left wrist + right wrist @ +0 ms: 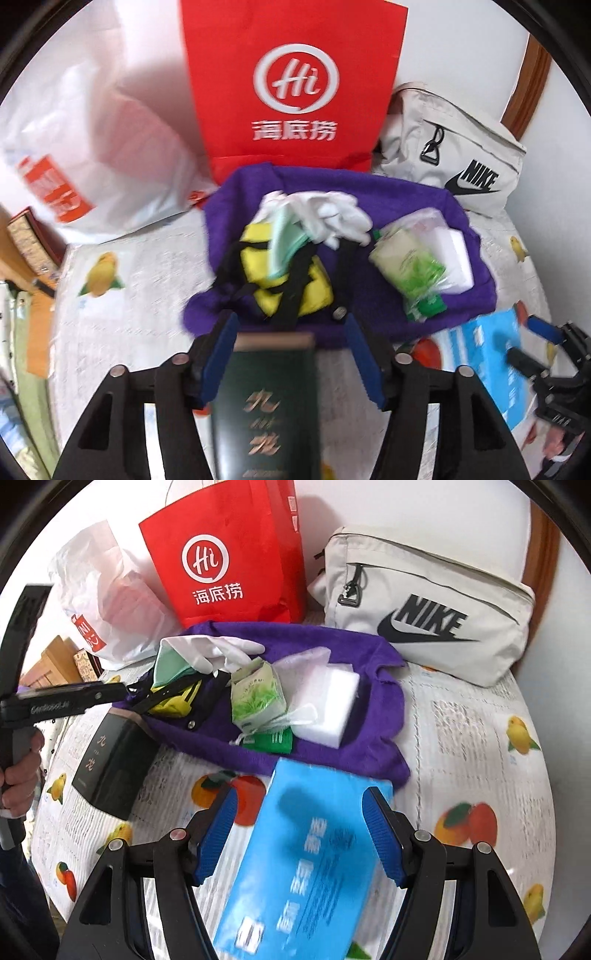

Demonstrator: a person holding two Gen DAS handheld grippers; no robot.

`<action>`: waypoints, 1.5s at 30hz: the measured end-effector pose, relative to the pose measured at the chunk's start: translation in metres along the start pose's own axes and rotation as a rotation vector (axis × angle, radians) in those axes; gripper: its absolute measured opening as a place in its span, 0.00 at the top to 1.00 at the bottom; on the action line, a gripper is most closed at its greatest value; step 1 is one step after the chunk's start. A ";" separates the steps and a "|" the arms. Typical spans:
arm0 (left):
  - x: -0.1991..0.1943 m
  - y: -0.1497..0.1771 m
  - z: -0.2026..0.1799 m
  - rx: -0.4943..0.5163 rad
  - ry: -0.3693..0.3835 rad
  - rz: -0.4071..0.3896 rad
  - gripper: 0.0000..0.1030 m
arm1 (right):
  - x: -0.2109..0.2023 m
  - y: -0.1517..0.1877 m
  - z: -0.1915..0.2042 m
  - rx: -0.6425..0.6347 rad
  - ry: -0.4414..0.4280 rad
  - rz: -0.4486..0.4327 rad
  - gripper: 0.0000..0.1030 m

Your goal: Organize soft objects

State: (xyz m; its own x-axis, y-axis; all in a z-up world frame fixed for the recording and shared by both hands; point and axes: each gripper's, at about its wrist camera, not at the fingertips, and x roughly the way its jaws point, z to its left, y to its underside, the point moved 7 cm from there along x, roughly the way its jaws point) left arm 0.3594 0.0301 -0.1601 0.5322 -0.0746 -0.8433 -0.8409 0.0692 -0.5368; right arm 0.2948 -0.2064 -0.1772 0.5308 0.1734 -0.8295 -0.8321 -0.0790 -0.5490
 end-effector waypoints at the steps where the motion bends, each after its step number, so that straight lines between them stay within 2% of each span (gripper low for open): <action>1: -0.004 0.007 0.005 -0.004 -0.015 -0.002 0.40 | -0.001 0.002 0.000 0.002 0.002 -0.001 0.32; 5: -0.016 0.035 0.018 -0.019 -0.030 -0.006 0.40 | -0.016 0.019 0.002 0.016 0.020 -0.012 0.32; 9: -0.033 0.063 0.027 -0.038 -0.040 -0.017 0.36 | -0.034 0.037 0.007 0.037 0.020 -0.045 0.23; 13: -0.053 0.089 0.029 -0.057 -0.045 -0.044 0.26 | -0.050 0.053 0.015 0.044 0.018 -0.072 0.18; 15: -0.063 0.103 0.028 -0.076 -0.049 -0.050 0.24 | -0.058 0.062 0.018 0.037 0.040 -0.086 0.16; 20: -0.089 0.129 0.021 -0.105 -0.033 -0.091 0.06 | -0.084 0.081 0.026 0.030 0.063 -0.141 0.05; 29: -0.135 0.171 0.000 -0.081 -0.062 -0.169 0.06 | -0.132 0.118 0.038 0.023 0.069 -0.206 0.04; 32: -0.153 0.184 -0.008 -0.077 -0.047 -0.194 0.06 | -0.146 0.128 0.045 0.015 0.068 -0.224 0.04; 45: -0.210 0.219 -0.034 -0.049 -0.053 -0.258 0.06 | -0.198 0.158 0.057 0.001 0.067 -0.299 0.04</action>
State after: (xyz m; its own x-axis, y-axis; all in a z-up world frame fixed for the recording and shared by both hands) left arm 0.0597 0.0267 -0.0995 0.7329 -0.0315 -0.6796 -0.6798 0.0067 -0.7334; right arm 0.0492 -0.1971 -0.0936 0.7616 0.1237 -0.6362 -0.6375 -0.0333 -0.7697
